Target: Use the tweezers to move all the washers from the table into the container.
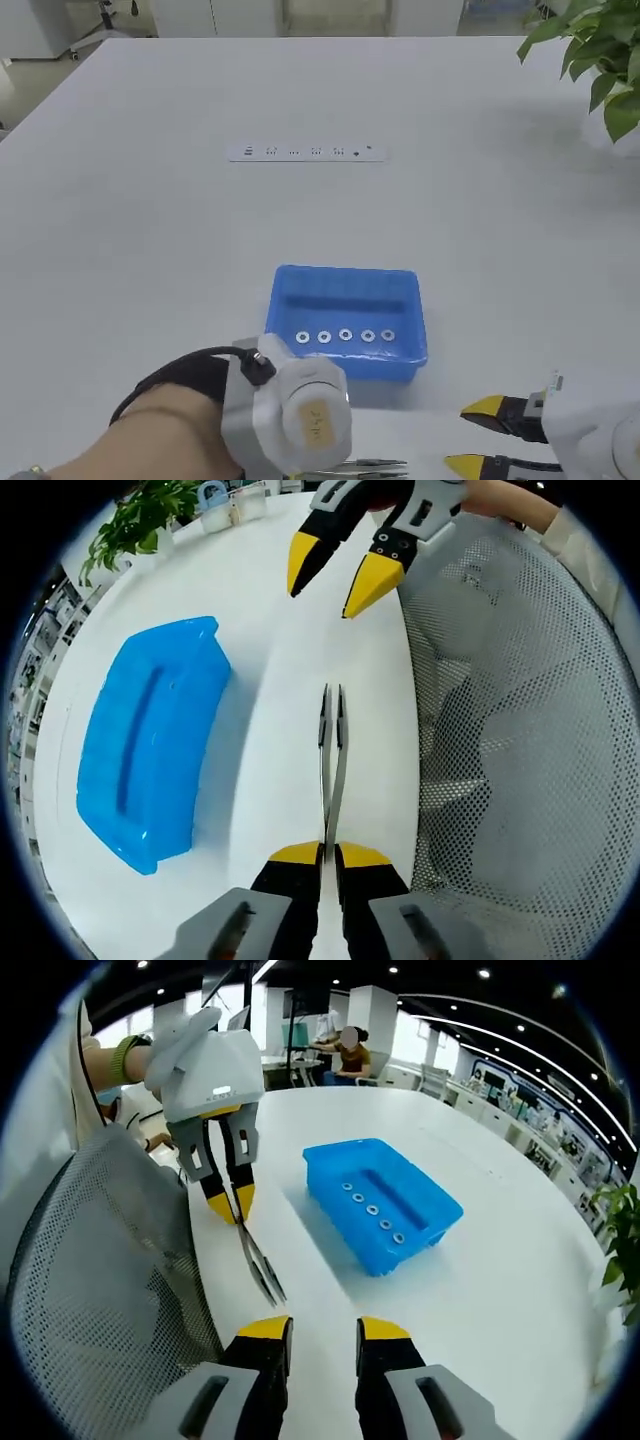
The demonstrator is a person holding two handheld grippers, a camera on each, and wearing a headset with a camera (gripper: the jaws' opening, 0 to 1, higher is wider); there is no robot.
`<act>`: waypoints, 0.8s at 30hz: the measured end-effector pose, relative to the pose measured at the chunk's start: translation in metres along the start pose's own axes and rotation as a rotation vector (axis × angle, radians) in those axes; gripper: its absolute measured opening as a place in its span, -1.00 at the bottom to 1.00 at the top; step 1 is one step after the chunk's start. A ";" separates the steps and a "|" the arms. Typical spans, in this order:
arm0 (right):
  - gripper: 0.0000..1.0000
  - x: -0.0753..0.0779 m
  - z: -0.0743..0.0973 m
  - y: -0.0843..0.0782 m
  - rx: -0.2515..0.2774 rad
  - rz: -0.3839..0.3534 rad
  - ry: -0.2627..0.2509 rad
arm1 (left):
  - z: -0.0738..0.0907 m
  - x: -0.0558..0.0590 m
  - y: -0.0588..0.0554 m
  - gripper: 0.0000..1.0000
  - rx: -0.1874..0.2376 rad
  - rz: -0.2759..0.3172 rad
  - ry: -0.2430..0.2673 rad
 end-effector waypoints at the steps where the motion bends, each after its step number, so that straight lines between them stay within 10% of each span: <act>1: -0.56 0.002 0.002 0.001 0.012 -0.009 -0.010 | 0.001 0.000 0.000 -0.87 0.009 0.015 0.007; 8: -0.42 0.017 0.023 0.012 0.129 -0.104 -0.099 | 0.019 0.008 -0.001 -0.51 0.198 0.199 0.114; 18: -0.12 0.038 0.040 0.025 0.281 -0.264 -0.184 | 0.091 -0.001 -0.007 -0.02 0.638 0.520 0.396; 24: 0.09 0.053 0.064 0.034 0.374 -0.299 -0.260 | 0.145 -0.011 -0.007 0.32 0.800 0.529 0.593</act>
Point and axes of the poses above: the centre of the closed fingertips' face, and the gripper's own axes: z roughly backward along the fingers, x roughly to its right, y roughly out of its top, the point moved 3 cm from there along z, roughly backward along the fingers, and after that the axes turned 5 degrees about x, right-handed, at the moved point
